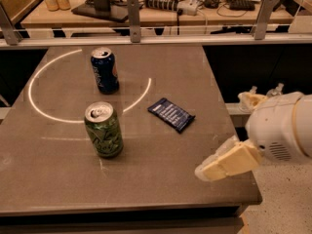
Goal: Pick rxbar blueberry
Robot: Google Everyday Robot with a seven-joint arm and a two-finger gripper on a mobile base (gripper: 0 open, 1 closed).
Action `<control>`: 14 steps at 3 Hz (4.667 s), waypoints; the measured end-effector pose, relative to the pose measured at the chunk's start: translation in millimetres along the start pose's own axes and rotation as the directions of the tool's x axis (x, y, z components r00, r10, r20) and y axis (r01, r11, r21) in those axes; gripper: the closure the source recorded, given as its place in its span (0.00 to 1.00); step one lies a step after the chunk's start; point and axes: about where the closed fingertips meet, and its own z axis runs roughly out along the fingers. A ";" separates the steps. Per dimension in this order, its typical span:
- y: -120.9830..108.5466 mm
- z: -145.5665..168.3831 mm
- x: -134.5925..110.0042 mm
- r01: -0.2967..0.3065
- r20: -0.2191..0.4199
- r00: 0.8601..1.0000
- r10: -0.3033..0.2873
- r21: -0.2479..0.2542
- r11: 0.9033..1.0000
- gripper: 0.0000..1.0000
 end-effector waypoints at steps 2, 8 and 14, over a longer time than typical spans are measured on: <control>11.8 61.0 -11.7 -0.112 0.031 0.993 0.110 0.091 0.990 0.00; -35.3 148.9 -51.1 -0.188 0.205 0.960 0.188 -0.022 0.982 0.18; -26.0 77.8 -120.1 0.025 0.467 0.884 -0.009 -0.028 0.999 1.00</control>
Offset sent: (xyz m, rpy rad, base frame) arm 0.0424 0.0543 -0.0544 0.0812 0.0026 -0.2695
